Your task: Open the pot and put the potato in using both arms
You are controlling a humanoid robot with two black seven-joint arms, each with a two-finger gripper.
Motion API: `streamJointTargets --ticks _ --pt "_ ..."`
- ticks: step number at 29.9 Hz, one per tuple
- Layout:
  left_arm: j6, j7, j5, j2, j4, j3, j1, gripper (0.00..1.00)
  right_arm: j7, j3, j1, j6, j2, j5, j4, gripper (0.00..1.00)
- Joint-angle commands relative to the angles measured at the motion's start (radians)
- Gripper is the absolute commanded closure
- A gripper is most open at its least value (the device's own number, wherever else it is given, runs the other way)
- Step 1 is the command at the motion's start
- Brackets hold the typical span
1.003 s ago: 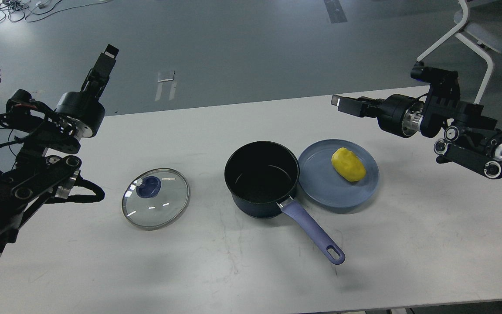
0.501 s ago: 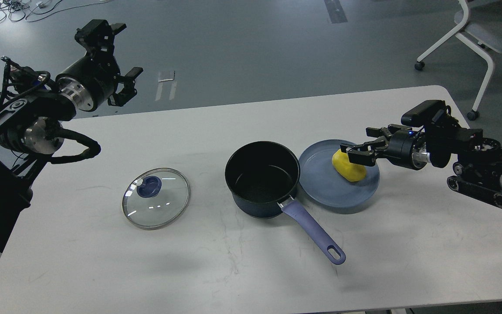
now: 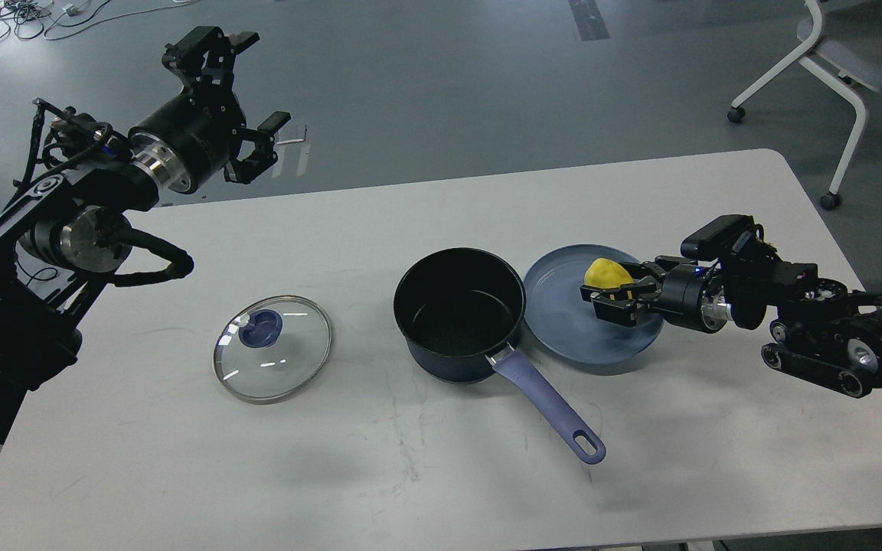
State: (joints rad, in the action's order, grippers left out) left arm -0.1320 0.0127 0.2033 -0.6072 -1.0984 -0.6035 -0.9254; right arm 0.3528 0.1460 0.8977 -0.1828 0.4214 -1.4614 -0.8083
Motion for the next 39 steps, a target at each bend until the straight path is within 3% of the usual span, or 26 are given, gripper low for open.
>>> streamJointTargets --ticks 1,6,9,13,15,17,26,27,28,30,31,39 --pt "0.000 0.019 0.008 -0.005 0.002 0.002 0.008 0.02 0.000 0.038 0.006 -0.003 -0.018 -0.001 0.014 0.41" --pt "0.002 0.046 0.011 -0.008 0.003 0.011 0.022 0.02 0.014 0.058 0.004 -0.032 -0.030 -0.001 0.056 0.70" --pt "0.003 0.058 0.014 -0.008 0.003 0.014 0.033 0.02 0.015 0.049 0.020 -0.052 -0.055 0.001 0.072 0.76" --pt "0.003 0.059 0.014 -0.011 0.003 0.014 0.036 0.02 0.017 0.041 0.071 -0.122 -0.075 0.006 0.058 0.77" --pt "0.003 0.059 0.014 -0.013 0.003 0.014 0.036 0.02 0.050 0.041 0.125 -0.204 -0.076 0.006 0.028 0.77" --pt "0.000 0.056 0.013 -0.016 0.003 0.013 0.034 0.02 0.136 0.043 0.197 -0.245 -0.088 0.006 -0.018 0.77" --pt "0.000 -0.003 0.010 -0.008 0.002 0.002 0.034 0.02 0.136 0.144 0.199 -0.242 -0.286 0.013 0.033 0.75" --pt "0.000 -0.003 0.010 -0.008 0.002 0.002 0.036 0.02 0.136 0.159 0.191 -0.242 -0.294 0.015 0.043 0.73" --pt "0.000 -0.002 0.010 -0.008 0.002 0.001 0.036 0.02 0.136 0.174 0.179 -0.242 -0.300 0.016 0.047 0.63" --pt "-0.001 0.000 0.010 -0.011 0.002 0.001 0.036 0.02 0.136 0.176 0.162 -0.244 -0.303 0.018 0.046 0.27" --pt "-0.001 0.000 0.010 -0.013 0.002 0.001 0.036 0.02 0.136 0.175 0.158 -0.244 -0.303 0.019 0.046 0.00" --pt "-0.012 -0.002 0.007 -0.005 0.002 -0.002 0.036 0.02 0.136 0.060 0.168 -0.244 -0.296 0.033 0.052 0.00"
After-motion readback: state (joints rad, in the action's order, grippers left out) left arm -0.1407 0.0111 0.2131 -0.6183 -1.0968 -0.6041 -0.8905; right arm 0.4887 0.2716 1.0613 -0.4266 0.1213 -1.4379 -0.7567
